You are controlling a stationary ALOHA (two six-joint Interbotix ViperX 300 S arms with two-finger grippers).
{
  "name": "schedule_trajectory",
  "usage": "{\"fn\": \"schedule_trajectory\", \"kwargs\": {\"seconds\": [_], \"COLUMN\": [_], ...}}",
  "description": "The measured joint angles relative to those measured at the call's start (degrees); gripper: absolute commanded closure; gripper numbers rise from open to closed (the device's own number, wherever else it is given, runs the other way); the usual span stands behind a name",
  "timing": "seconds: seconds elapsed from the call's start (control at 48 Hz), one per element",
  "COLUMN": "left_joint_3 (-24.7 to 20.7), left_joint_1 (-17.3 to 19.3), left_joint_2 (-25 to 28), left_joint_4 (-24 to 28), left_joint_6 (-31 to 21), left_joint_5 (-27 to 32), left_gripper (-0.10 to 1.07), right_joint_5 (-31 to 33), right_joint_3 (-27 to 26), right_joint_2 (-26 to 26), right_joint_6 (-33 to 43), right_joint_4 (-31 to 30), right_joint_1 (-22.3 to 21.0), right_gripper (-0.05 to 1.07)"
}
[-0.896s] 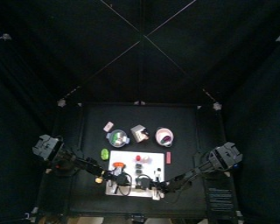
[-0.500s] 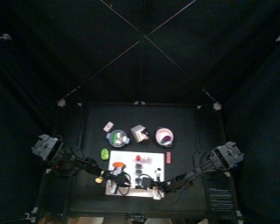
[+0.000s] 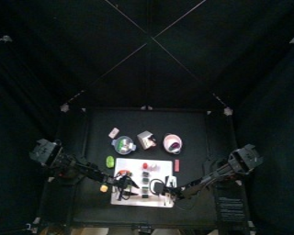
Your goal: Let go of cleaver
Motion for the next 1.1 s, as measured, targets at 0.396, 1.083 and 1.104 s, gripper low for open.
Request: {"fn": "schedule_trajectory", "kwargs": {"seconds": [0.396,1.083,1.104], "left_joint_3": [7.56,14.41,14.41], "left_joint_1": [5.01,8.7,8.79], "left_joint_2": [-8.61,-14.77,-14.77], "left_joint_4": [0.09,-1.85,-1.85], "left_joint_6": [0.26,0.09,0.09], "left_joint_5": [-5.71,-7.03,-7.03], "left_gripper": [0.21,0.21,0.21], "right_joint_5": [0.53,-5.01,-5.01], "right_joint_3": [6.42,17.93,18.11], "right_joint_2": [-6.24,-13.18,-13.27], "right_joint_6": [-0.09,0.09,0.09], "right_joint_4": [10.37,24.35,24.35], "right_joint_1": [-0.18,-2.9,-2.99], "right_gripper": [0.6,0.49,0.48]}}
